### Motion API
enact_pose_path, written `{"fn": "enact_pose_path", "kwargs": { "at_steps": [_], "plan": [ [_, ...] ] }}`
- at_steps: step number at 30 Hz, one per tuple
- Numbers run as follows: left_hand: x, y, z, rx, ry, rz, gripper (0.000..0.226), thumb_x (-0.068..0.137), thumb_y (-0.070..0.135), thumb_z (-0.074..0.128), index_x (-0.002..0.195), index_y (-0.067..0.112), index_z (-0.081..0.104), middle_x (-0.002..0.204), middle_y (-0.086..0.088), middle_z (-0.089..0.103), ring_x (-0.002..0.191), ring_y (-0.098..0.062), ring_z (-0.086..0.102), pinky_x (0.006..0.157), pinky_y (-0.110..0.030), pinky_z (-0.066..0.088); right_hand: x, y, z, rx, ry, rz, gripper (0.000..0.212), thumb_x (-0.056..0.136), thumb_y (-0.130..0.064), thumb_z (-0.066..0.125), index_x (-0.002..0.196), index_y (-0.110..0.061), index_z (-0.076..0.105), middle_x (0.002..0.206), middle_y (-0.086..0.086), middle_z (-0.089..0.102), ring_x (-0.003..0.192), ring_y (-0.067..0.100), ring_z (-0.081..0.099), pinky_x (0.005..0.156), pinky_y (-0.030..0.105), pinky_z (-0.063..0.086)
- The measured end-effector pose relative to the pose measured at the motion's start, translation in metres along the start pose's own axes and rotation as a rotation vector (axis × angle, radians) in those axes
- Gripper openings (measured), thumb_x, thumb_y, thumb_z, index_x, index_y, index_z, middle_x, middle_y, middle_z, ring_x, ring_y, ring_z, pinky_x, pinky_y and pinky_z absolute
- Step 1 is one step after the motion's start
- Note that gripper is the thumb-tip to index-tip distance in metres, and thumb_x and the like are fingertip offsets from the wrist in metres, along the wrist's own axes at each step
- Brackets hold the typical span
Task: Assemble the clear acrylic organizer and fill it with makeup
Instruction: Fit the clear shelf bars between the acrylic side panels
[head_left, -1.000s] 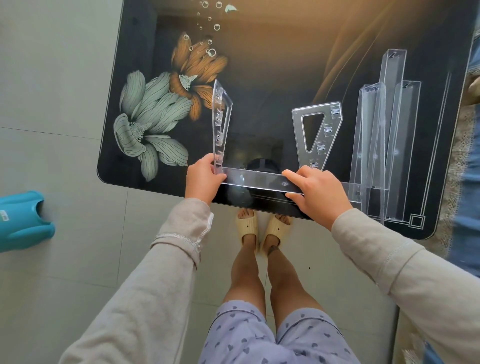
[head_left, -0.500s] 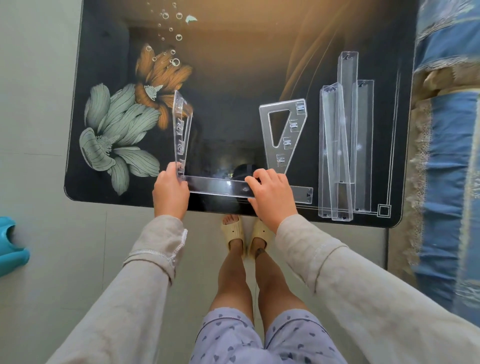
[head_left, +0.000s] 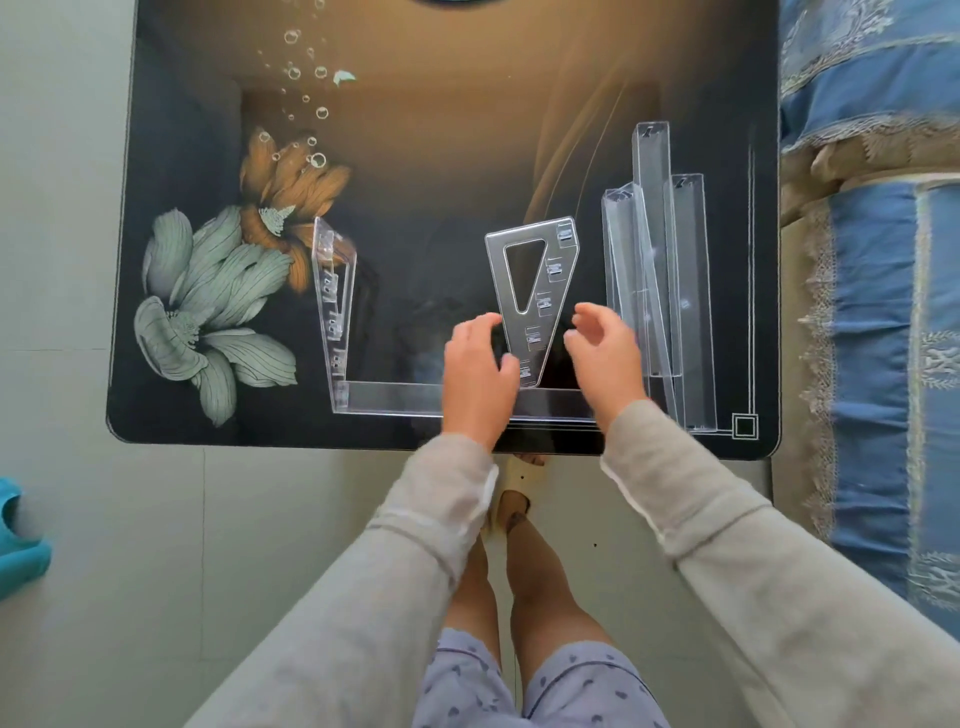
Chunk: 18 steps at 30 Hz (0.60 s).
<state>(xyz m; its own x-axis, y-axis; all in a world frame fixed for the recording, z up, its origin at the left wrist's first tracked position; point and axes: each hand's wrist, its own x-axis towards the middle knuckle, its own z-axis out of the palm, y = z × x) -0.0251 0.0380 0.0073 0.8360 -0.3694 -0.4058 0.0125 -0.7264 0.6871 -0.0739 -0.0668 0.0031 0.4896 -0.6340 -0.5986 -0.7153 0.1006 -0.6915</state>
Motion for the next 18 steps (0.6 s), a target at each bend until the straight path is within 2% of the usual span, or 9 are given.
{"fn": "enact_pose_path", "kwargs": {
  "at_steps": [3,5,8,11,12,14,16,17,18],
  "plan": [
    [0.023,0.017,0.017,-0.102,-0.077,-0.230,0.040,0.087,0.003,0.047,0.127,0.007,0.048,0.131,-0.015,0.046,0.117,-0.030,0.049,0.101,-0.034,0.037,0.014,-0.010,0.001,0.243,-0.022,0.220,0.044,0.089,-0.001,0.045,0.132,-0.008,0.044,0.133,0.011,0.052,0.121,0.023,0.050,0.106,0.038,0.042],
    [0.030,0.021,0.023,-0.110,-0.064,-0.254,0.040,0.087,0.002,0.046,0.127,0.007,0.047,0.134,-0.015,0.042,0.119,-0.032,0.047,0.103,-0.038,0.038,0.019,-0.015,0.004,0.321,-0.033,0.304,0.045,0.091,0.001,0.043,0.135,-0.007,0.041,0.126,0.010,0.054,0.117,0.025,0.051,0.102,0.042,0.044],
    [0.036,0.022,0.031,-0.130,-0.044,-0.277,0.038,0.087,0.000,0.045,0.124,0.005,0.049,0.135,-0.015,0.040,0.120,-0.032,0.046,0.105,-0.038,0.039,0.025,-0.020,0.006,0.401,-0.060,0.412,0.044,0.090,0.004,0.043,0.132,-0.006,0.044,0.097,0.006,0.053,0.099,0.021,0.048,0.098,0.042,0.043],
    [0.038,0.023,0.037,-0.180,-0.043,-0.295,0.036,0.087,0.001,0.047,0.122,0.006,0.051,0.134,-0.014,0.036,0.119,-0.029,0.046,0.093,-0.025,0.039,0.030,-0.028,0.007,0.399,-0.084,0.483,0.029,0.088,0.004,0.047,0.114,-0.003,0.055,0.079,0.006,0.049,0.087,0.019,0.045,0.098,0.041,0.042],
    [0.038,0.023,0.037,-0.190,-0.036,-0.300,0.035,0.086,0.001,0.048,0.121,0.006,0.051,0.134,-0.013,0.035,0.119,-0.029,0.044,0.091,-0.024,0.038,0.032,-0.030,0.008,0.374,-0.086,0.487,0.028,0.087,0.002,0.050,0.115,0.001,0.054,0.077,0.007,0.049,0.080,0.018,0.047,0.096,0.041,0.043],
    [0.037,0.022,0.037,-0.169,-0.018,-0.278,0.035,0.085,0.001,0.049,0.120,0.006,0.052,0.132,-0.014,0.035,0.121,-0.029,0.040,0.098,-0.029,0.037,0.033,-0.033,0.009,0.326,-0.067,0.466,0.032,0.086,-0.002,0.056,0.117,0.003,0.054,0.079,0.007,0.050,0.074,0.018,0.048,0.079,0.036,0.044],
    [0.037,0.020,0.035,-0.166,-0.035,-0.228,0.036,0.084,-0.001,0.049,0.120,0.006,0.052,0.132,-0.015,0.036,0.122,-0.030,0.041,0.103,-0.033,0.039,0.035,-0.032,0.013,0.195,-0.042,0.374,0.010,0.083,-0.005,0.061,0.093,-0.005,0.061,0.081,0.006,0.052,0.080,0.022,0.049,0.065,0.030,0.040],
    [0.037,0.019,0.033,-0.169,-0.056,-0.208,0.037,0.084,-0.001,0.049,0.120,0.007,0.051,0.132,-0.014,0.036,0.121,-0.030,0.042,0.101,-0.033,0.040,0.035,-0.030,0.014,0.105,-0.042,0.311,0.010,0.083,-0.007,0.061,0.075,-0.012,0.057,0.079,0.006,0.053,0.080,0.023,0.050,0.061,0.029,0.040],
    [0.038,0.018,0.031,-0.164,-0.082,-0.190,0.038,0.084,0.000,0.048,0.121,0.008,0.050,0.132,-0.014,0.037,0.121,-0.031,0.043,0.099,-0.032,0.041,0.036,-0.026,0.016,0.016,-0.060,0.248,0.023,0.082,-0.008,0.061,0.065,-0.017,0.050,0.079,0.006,0.055,0.080,0.024,0.053,0.061,0.029,0.044]
  ]
}}
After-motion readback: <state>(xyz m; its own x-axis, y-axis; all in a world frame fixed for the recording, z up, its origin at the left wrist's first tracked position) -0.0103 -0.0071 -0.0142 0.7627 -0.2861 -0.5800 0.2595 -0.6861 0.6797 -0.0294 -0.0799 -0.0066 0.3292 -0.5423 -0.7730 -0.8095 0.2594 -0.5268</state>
